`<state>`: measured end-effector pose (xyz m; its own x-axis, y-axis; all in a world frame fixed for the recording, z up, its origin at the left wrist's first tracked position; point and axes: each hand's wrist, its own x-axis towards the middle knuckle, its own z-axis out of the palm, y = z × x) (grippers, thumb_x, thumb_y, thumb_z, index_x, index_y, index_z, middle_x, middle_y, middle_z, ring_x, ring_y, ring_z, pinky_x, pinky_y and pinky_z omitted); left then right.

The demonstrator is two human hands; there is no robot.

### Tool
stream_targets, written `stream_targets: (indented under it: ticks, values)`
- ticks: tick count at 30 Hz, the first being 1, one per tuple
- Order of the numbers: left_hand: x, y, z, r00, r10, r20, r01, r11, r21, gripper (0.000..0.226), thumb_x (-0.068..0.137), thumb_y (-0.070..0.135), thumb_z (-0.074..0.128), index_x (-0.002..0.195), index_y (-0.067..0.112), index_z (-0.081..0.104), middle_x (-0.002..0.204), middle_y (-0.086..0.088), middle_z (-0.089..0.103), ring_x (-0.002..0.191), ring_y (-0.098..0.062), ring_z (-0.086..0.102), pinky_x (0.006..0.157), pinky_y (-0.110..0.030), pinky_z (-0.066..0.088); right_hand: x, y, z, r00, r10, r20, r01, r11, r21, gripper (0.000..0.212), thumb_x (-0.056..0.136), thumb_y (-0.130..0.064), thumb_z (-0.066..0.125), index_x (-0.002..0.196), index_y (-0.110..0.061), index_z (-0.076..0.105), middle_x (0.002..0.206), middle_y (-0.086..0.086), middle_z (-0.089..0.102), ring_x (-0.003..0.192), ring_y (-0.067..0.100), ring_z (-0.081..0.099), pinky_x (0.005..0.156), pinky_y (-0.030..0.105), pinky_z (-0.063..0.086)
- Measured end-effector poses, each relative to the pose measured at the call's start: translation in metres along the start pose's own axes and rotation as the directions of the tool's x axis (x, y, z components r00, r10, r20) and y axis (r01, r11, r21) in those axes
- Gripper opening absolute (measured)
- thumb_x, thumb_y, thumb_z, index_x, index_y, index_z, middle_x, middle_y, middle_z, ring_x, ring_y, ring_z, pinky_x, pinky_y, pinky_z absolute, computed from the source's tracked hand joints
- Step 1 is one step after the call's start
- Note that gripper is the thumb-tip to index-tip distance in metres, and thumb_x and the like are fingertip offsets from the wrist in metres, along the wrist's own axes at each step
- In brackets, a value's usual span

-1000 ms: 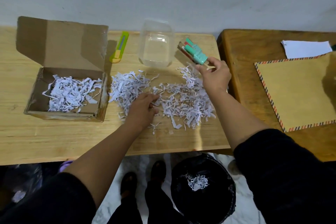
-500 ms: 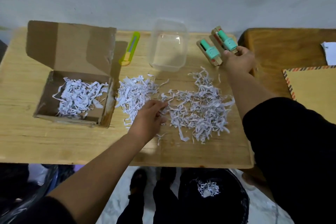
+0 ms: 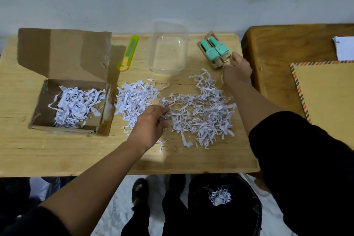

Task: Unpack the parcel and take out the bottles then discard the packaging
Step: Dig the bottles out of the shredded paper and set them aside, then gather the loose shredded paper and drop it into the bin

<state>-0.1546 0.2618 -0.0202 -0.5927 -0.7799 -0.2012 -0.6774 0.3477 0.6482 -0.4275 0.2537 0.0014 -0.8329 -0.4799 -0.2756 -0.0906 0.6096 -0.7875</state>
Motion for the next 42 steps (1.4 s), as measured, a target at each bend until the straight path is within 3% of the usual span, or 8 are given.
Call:
stream_targets:
  ticks: [4, 8, 12, 15, 19, 24, 31, 42]
  values:
    - [-0.003, 0.006, -0.003, 1.000, -0.002, -0.013, 0.002, 1.000, 0.004, 0.041, 0.085, 0.007, 0.060, 0.126, 0.014, 0.057, 0.119, -0.007, 0.060, 0.097, -0.019, 0.060, 0.091, -0.025, 0.046, -0.030, 0.004, -0.008, 0.986, -0.167, 0.006, 0.166, 0.978, -0.128, 0.047, 0.089, -0.008, 0.049, 0.136, -0.015, 0.044, 0.135, 0.008, 0.047, 0.121, 0.022, 0.048, 0.095, 0.026, 0.043]
    - [-0.005, 0.004, -0.008, 0.989, 0.146, -0.036, -0.138, 0.975, 0.172, 0.030, 0.090, 0.023, 0.052, 0.116, 0.013, 0.062, 0.122, -0.005, 0.061, 0.110, -0.023, 0.058, 0.091, -0.036, 0.050, -0.054, 0.022, -0.011, 0.910, -0.376, 0.177, 0.415, 0.841, -0.347, 0.041, 0.088, -0.031, 0.050, 0.124, -0.012, 0.052, 0.123, 0.013, 0.055, 0.111, 0.028, 0.052, 0.087, 0.034, 0.044]
    - [-0.006, -0.007, -0.024, 0.962, 0.238, -0.133, -0.184, 0.928, 0.324, 0.045, 0.079, 0.038, 0.066, 0.118, 0.017, 0.060, 0.129, -0.010, 0.057, 0.116, -0.029, 0.056, 0.089, -0.045, 0.049, -0.087, 0.045, -0.024, 0.822, -0.476, 0.312, 0.568, 0.717, -0.404, 0.065, 0.081, -0.049, 0.060, 0.133, -0.013, 0.041, 0.136, 0.012, 0.047, 0.125, 0.028, 0.043, 0.101, 0.044, 0.040]
    - [-0.009, -0.016, -0.037, 0.974, 0.204, -0.103, -0.149, 0.908, 0.391, 0.071, 0.071, 0.048, 0.072, 0.132, 0.021, 0.047, 0.146, -0.013, 0.037, 0.135, -0.032, 0.035, 0.104, -0.051, 0.036, -0.110, 0.060, -0.035, 0.793, -0.479, 0.376, 0.608, 0.657, -0.445, 0.087, 0.073, -0.061, 0.062, 0.141, -0.018, 0.028, 0.148, 0.009, 0.034, 0.138, 0.026, 0.029, 0.110, 0.048, 0.032]
    - [-0.012, -0.029, -0.045, 0.995, 0.086, -0.048, -0.059, 0.913, 0.405, 0.102, 0.065, 0.056, 0.073, 0.145, 0.030, 0.017, 0.159, -0.008, 0.000, 0.146, -0.027, -0.004, 0.117, -0.045, 0.008, -0.126, 0.073, -0.041, 0.840, -0.345, 0.418, 0.536, 0.650, -0.539, 0.113, 0.063, -0.070, 0.064, 0.147, -0.024, 0.003, 0.158, -0.002, 0.005, 0.146, 0.017, -0.001, 0.118, 0.040, 0.008]
    - [-0.008, -0.041, -0.037, 1.000, -0.023, 0.020, 0.014, 0.942, 0.336, 0.123, 0.061, 0.057, 0.075, 0.149, 0.026, -0.005, 0.157, -0.007, -0.017, 0.144, -0.024, -0.019, 0.119, -0.045, 0.002, -0.127, 0.083, -0.040, 0.851, -0.285, 0.441, 0.499, 0.699, -0.512, 0.128, 0.055, -0.067, 0.071, 0.147, -0.026, -0.008, 0.158, -0.007, -0.008, 0.145, 0.012, -0.011, 0.120, 0.038, 0.003]
    - [0.008, -0.040, -0.022, 0.996, 0.016, 0.088, -0.030, 0.986, 0.166, 0.128, 0.051, 0.054, 0.080, 0.148, 0.029, 0.000, 0.159, -0.005, -0.009, 0.146, -0.021, -0.013, 0.119, -0.040, 0.004, -0.111, 0.087, -0.019, 0.782, -0.366, 0.505, 0.576, 0.733, -0.361, 0.133, 0.048, -0.064, 0.077, 0.147, -0.024, -0.001, 0.158, 0.001, 0.006, 0.146, 0.020, 0.002, 0.119, 0.042, 0.015]
    - [0.009, -0.032, -0.001, 0.959, 0.283, 0.008, -0.283, 0.959, 0.007, 0.095, 0.064, 0.020, 0.082, 0.143, 0.016, 0.029, 0.151, -0.006, 0.031, 0.139, -0.013, 0.024, 0.113, -0.027, 0.025, -0.122, 0.074, 0.030, 0.583, -0.572, 0.577, 0.745, 0.660, -0.097, 0.113, 0.061, -0.052, 0.077, 0.147, -0.013, 0.014, 0.155, 0.005, 0.019, 0.138, 0.004, 0.009, 0.113, 0.021, 0.012]
